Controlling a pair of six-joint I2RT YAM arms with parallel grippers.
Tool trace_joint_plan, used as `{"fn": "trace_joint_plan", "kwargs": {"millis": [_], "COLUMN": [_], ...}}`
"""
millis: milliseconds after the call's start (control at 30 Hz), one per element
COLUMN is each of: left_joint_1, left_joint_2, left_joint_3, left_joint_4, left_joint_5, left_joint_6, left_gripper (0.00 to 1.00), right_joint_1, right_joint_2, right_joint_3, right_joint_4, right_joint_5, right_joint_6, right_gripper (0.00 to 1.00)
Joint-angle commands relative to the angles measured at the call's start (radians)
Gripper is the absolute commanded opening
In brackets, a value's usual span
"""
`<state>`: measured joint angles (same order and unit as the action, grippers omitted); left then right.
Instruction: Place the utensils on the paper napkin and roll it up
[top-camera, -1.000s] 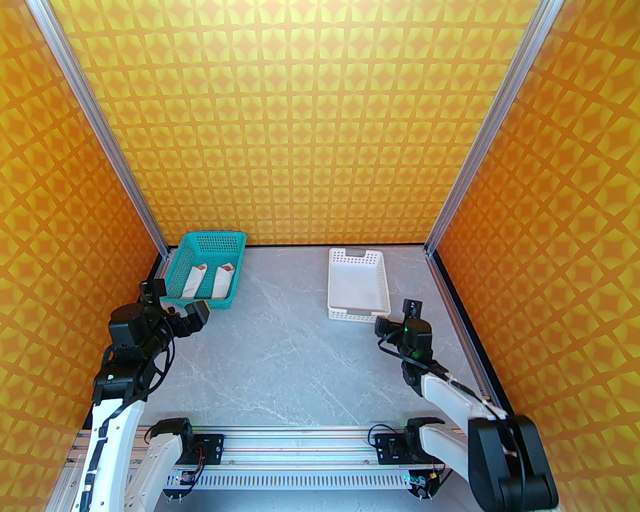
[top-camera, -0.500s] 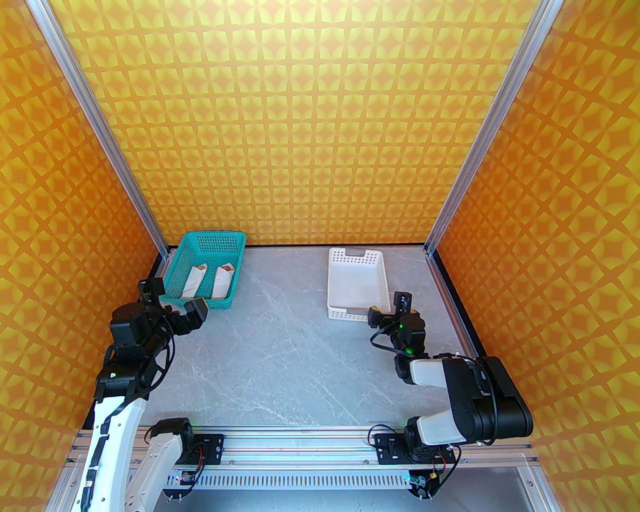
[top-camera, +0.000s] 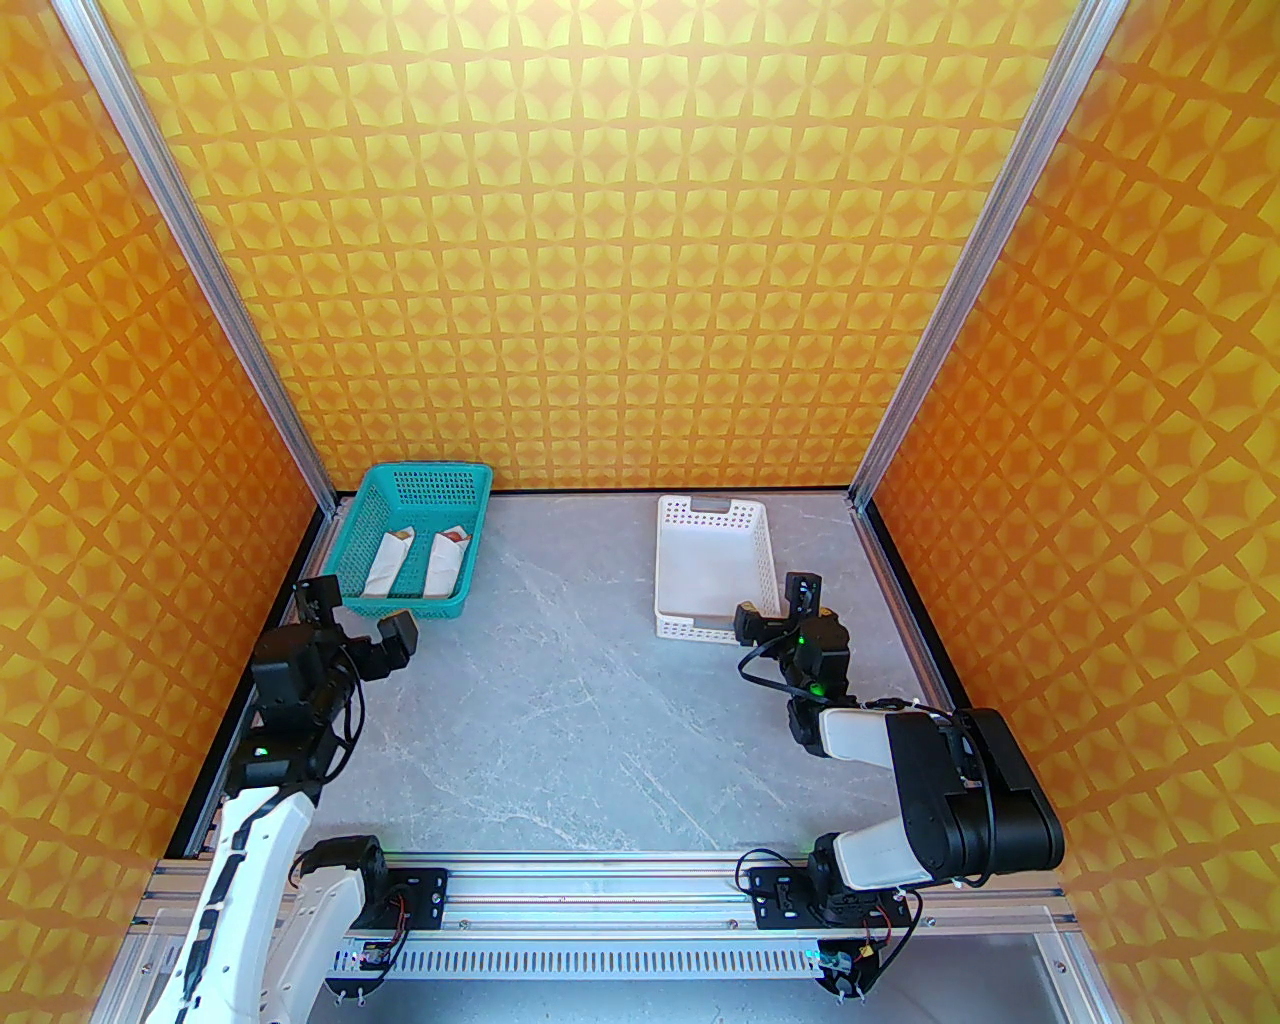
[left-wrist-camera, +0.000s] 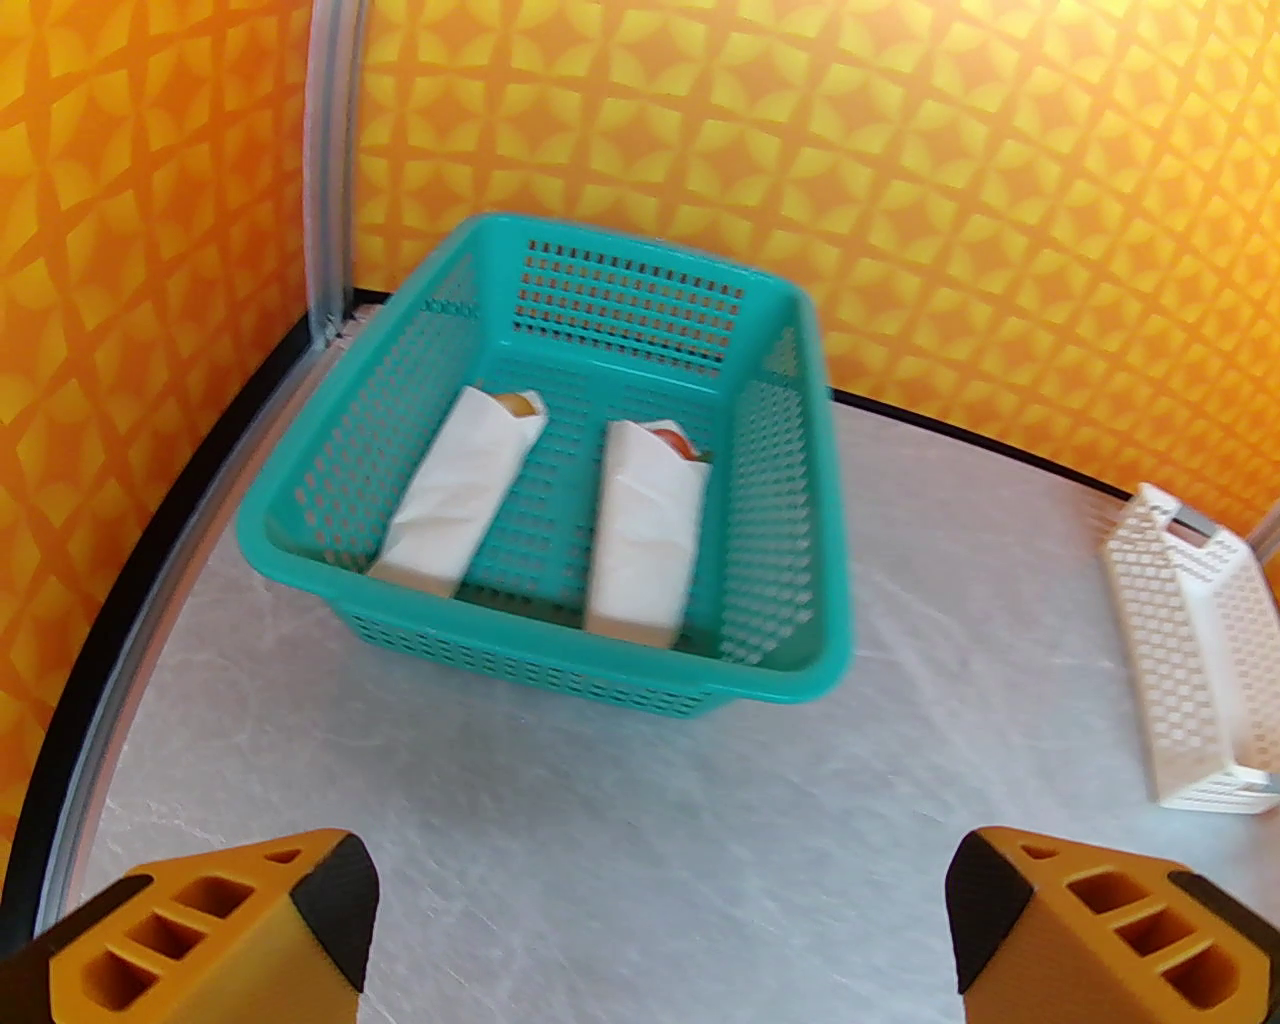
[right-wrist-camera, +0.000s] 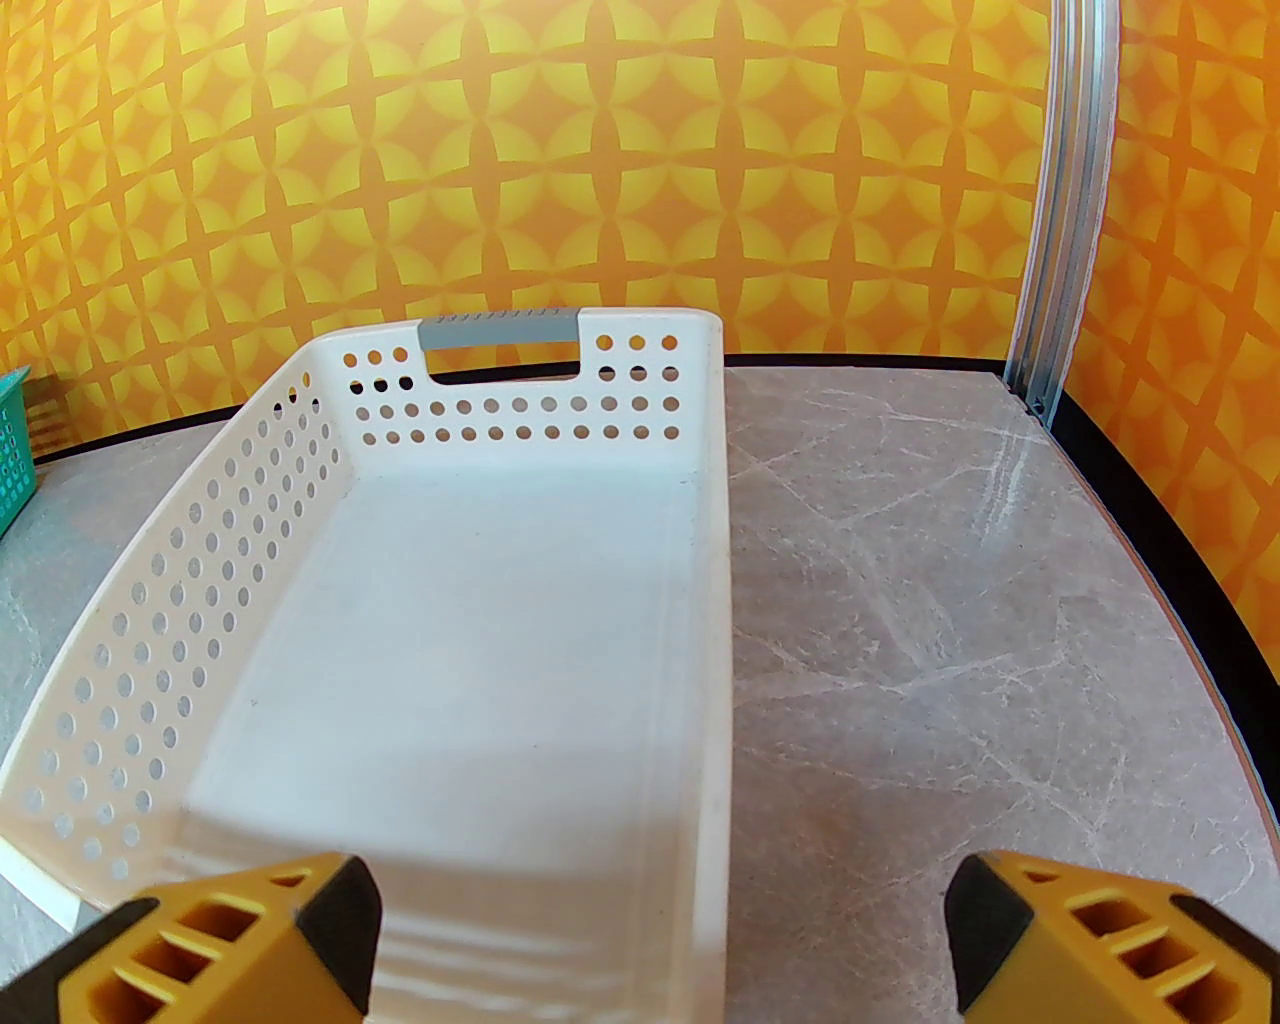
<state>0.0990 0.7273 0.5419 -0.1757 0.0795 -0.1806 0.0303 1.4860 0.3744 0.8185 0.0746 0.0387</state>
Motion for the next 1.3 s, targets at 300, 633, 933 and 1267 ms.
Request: {"fn": "trace_joint_plan", "kwargs": {"millis": [300, 633, 933, 1267], "left_joint_1": [-0.002, -0.002, -0.002, -0.003], "left_joint_2": [0.202, 0.37, 0.56, 0.636], "left_joint_3": [-0.14, -0.179, -0.173, -0.195], "left_joint_4": [0.435, 0.681, 0.849, 0.941], "left_joint_5": [-0.109, -0.07, -0.038, -0.009], "left_joint_6": [0.082, 0.141, 0.163, 0.18], "left_gripper": [0.99, 0.99, 0.99, 0.99], "right_joint_1": [0.002, 0.005, 0.006, 0.006], "right_joint_2": [0.009, 0.008, 0.008, 0.008], "right_joint_3": [0.014, 0.016, 0.018, 0.017], "right_joint_4": [-0.018, -0.02, -0.022, -0.024], "right_joint_5": [-0.002, 0.002, 0.005, 0.007], "right_joint_6": [-0.017, -0.018, -0.019, -0.019], "right_gripper": [0.99, 0.99, 0.99, 0.99]}}
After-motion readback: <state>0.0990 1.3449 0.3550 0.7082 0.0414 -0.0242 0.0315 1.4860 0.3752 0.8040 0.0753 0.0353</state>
